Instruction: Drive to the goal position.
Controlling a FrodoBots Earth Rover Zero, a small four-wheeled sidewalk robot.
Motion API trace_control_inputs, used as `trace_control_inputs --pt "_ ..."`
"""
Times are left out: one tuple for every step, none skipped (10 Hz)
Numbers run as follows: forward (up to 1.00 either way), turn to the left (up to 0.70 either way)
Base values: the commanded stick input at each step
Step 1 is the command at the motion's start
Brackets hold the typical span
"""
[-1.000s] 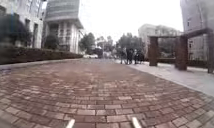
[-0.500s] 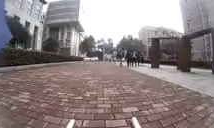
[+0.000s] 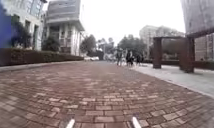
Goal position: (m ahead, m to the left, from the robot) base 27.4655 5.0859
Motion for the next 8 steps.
trace_control_inputs --pt "0.7 0.0" --pt "0.7 0.0" --pt "0.7 0.0" --pt "0.7 0.0" --pt "0.7 0.0" --pt "0.7 0.0" --pt "0.7 0.0" --pt "0.7 0.0"
